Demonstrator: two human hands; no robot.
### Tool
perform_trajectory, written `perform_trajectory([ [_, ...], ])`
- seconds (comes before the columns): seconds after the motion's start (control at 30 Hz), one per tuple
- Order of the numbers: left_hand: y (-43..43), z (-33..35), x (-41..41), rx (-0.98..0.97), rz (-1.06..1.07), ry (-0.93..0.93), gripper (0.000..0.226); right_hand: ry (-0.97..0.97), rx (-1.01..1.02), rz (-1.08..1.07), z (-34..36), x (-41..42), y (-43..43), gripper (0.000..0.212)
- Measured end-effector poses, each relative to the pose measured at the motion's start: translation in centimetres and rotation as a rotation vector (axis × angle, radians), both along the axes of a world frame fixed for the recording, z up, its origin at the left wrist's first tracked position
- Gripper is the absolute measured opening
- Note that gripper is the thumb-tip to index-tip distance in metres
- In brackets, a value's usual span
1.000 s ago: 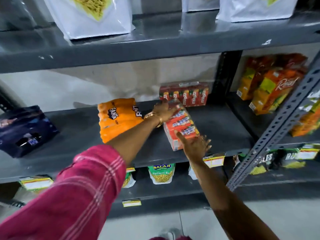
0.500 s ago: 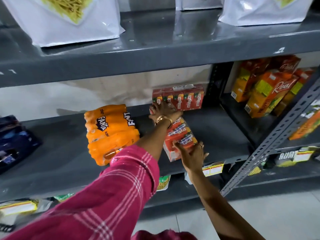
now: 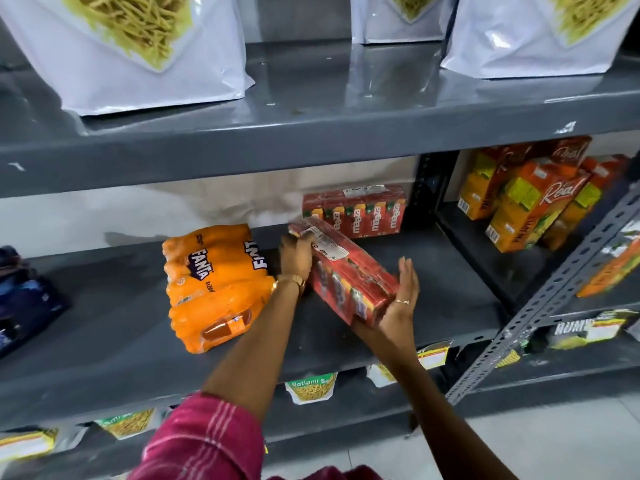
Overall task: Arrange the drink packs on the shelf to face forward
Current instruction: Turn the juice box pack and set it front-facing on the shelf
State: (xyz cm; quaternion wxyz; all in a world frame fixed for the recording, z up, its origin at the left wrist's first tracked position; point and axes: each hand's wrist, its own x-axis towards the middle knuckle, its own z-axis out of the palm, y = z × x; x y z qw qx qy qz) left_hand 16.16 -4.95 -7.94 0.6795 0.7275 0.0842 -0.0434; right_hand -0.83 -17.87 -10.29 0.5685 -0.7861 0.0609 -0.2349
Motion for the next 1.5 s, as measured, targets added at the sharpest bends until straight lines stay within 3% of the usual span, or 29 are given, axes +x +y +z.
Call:
perform_trajectory([
  [0.07, -0.2, 3.7, -1.1, 0.199, -0.182, 0.017, 0.021, 0.08, 0.089, -0.014, -0.3, 0.2, 0.2, 0.132],
  [0.13, -0.2, 6.5, -1.6, 0.272, -0.314, 0.129, 0.018, 0.106, 0.107, -0.11, -0.7, 0.1, 1.0, 0.132],
  [0.2, -0.9, 7.5, -1.8, 0.366, -0.432, 0.235, 0.049, 0.108, 0.11, -0.234, -1.2, -0.5, 2.5, 0.126],
  [0.3, -2.5, 7.8, -2.1, 0.618, -0.598, 0.178, 0.087, 0.06, 0.103, -0.258, -1.9, -2.3, 5.9, 0.121],
  [0.47, -4.9, 9.9, -2.1, 0.748, -0.99, 0.061, 0.107, -0.016, 0.203, -0.182, -1.9, -3.6, 8.2, 0.088],
  [0.63, -6.7, 10.7, -1.9, 0.956, -1.258, 0.045, 0.12, 0.104, 0.565, -0.012, -1.6, -1.0, 5.0, 0.075],
  [0.7, -6.4, 10.9, -2.7, 0.965, -1.172, -0.05, 0.11, 0.072, 0.566, -0.148, -1.7, -0.5, 1.5, 0.077],
  [0.77, -5.1, 10.5, -4.7, 0.963, -1.016, -0.209, 0.079, 0.086, 0.451, -0.376, -1.5, -0.2, -3.1, 0.093],
  [0.83, -3.4, 9.0, -6.5, 1.052, -0.832, -0.364, 0.086, 0.191, 0.199, -0.438, -1.2, 0.3, -7.6, 0.112],
  [0.9, -1.3, 5.7, -8.5, 1.015, -0.582, -0.523, 0.1, 0.297, 0.118, -0.241, -0.9, 1.0, -10.7, 0.105],
  [1.0, 0.1, 1.4, -11.8, 0.701, -0.183, -0.48, 0.107, 0.408, -0.019, 0.024, -0.2, 1.6, -12.5, 0.075],
  [1.07, 0.4, 0.2, -13.7, 0.51, -0.053, -0.418, 0.108, 0.401, -0.023, 0.106, 0.2, 1.6, -12.4, 0.061],
  [1.13, 0.4, -0.3, -14.0, 0.337, 0.032, -0.362, 0.098, 0.376, -0.006, 0.124, 0.5, 1.3, -12.1, 0.056],
  [1.2, 0.3, -0.6, -14.4, 0.282, 0.033, -0.246, 0.087, 0.348, -0.011, 0.098, 0.4, 0.9, -11.9, 0.048],
  [1.33, 0.3, -1.9, -16.4, 0.362, 0.02, -0.214, 0.082, 0.31, -0.108, 0.04, 0.2, -0.9, -11.7, 0.036],
  [1.5, 0.4, -3.4, -18.8, 0.521, -0.008, -0.243, 0.077, 0.332, -0.091, 0.049, -0.7, -4.1, -12.1, 0.052],
])
